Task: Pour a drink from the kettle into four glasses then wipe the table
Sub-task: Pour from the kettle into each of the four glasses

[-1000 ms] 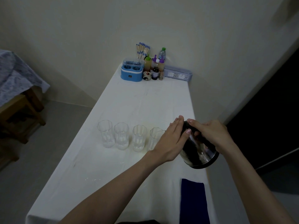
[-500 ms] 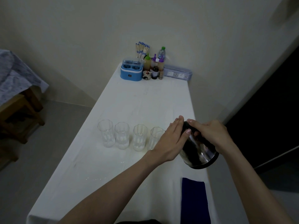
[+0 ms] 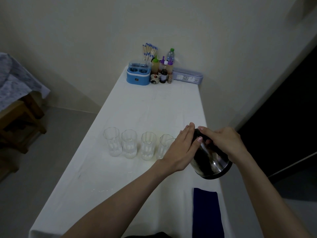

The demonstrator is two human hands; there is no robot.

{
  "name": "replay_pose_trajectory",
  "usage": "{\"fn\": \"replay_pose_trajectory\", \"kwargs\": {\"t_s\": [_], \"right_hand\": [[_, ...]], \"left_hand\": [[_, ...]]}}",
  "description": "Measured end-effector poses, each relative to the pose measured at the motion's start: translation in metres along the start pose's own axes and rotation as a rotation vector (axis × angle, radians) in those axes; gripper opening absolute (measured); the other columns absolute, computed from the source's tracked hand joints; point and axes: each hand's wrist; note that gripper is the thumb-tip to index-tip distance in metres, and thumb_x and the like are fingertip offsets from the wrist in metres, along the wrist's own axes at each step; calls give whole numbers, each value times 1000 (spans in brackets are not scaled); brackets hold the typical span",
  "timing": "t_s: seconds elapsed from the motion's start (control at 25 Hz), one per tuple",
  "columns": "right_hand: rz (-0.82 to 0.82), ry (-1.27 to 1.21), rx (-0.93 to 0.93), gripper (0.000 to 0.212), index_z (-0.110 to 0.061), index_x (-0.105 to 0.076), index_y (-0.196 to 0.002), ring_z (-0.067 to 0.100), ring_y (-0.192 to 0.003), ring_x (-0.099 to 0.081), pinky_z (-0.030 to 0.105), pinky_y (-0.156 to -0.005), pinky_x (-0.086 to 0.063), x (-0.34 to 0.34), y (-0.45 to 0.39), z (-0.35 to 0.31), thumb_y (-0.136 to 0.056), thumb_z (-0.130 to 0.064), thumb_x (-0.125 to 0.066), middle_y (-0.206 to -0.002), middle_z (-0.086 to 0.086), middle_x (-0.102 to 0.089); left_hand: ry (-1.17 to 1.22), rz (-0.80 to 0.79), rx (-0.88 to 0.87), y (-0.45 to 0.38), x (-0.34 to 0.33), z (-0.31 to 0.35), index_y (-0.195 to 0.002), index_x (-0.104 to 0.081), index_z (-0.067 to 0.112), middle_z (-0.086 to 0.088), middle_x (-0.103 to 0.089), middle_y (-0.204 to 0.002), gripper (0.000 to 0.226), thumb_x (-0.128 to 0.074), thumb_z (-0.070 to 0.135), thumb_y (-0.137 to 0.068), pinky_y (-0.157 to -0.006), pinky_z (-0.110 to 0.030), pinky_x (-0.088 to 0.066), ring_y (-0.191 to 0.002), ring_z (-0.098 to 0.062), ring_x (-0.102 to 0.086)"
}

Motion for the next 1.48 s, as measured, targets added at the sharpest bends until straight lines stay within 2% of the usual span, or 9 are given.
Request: {"fn": "replay_pose_trajectory", "kwargs": {"t_s": [0.16,0.44,0.68,0.84,0.96,1.12,1.32,1.4,1.48], "right_hand": [[2,18,7,55,-11,-75,-55,21,-63,-69,32,-69,-53,0,1,-1,-80,-60,-71,-53,2,-71],[10,22,19,55,-11,-75,-55,18,-57,-65,30,-63,-48,-1,3,-3,-81,-59,-70,-47,-1,-67],[11,-35,0,51,-11,-78,-59,21,-65,-69,35,-72,-55,-2,5,4,-80,-57,-72,-52,-1,-71],[22,-213,-90,47,-11,-79,-66,22,-64,-67,37,-71,-55,-7,7,26,-76,-57,-76,-59,2,-73],[35,-393,-185,46,-8,-73,-61,16,-52,-53,31,-60,-43,-12,11,49,-72,-52,-79,-53,1,-65],[77,-673,-285,34,-12,-71,-69,13,-50,-48,27,-54,-39,-26,17,87,-82,-44,-74,-58,3,-61],[222,-899,-414,49,-9,-66,-72,13,-54,-54,28,-62,-44,-50,1,123,-91,-54,-60,-62,3,-63],[268,-952,-461,51,-9,-66,-72,13,-56,-56,29,-65,-46,-62,-10,133,-92,-56,-59,-60,0,-64],[300,-997,-503,52,-11,-65,-63,14,-56,-54,31,-68,-45,-73,-22,145,-91,-55,-60,-55,-2,-61]], "left_hand": [[1,-2,-3,1,1,-1,-155,-4,14,2,-3,-164,65,-20,48,-102,-121,-27,-2,-149,-5,2],[-2,-7,-15,1,2,-2,-155,-4,15,2,-4,-164,65,-19,49,-102,-121,-26,-1,-148,-4,1],[-4,-31,-39,3,4,-1,-155,-3,14,1,-3,-163,65,-19,49,-102,-121,-27,0,-149,-6,2],[-87,-73,-96,1,3,-2,-155,-3,13,0,-4,-163,63,-22,44,-103,-121,-30,3,-149,-9,3],[-203,-126,-138,-3,-4,-6,-154,-4,15,1,-3,-163,61,-22,44,-103,-122,-35,3,-149,-11,4],[-369,-214,-263,-14,-12,-9,-154,-8,12,-3,-6,-163,61,-23,42,-103,-122,-36,1,-150,-13,2],[-478,-259,-407,-39,-31,-13,-154,-10,8,-5,-4,-163,61,-27,39,-104,-121,-29,6,-150,-13,7],[-549,-258,-397,-49,-43,-18,-154,-9,8,-5,-3,-163,63,-27,41,-103,-119,-27,11,-149,-14,9],[-607,-297,-357,-61,-56,-26,-154,-6,8,-5,-1,-163,66,-25,44,-102,-117,-25,14,-149,-14,11]]}}
Point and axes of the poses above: each hand's wrist, its own y-axis away from the middle knuckle, its own x-axis out of the back of the hand, z = x × y
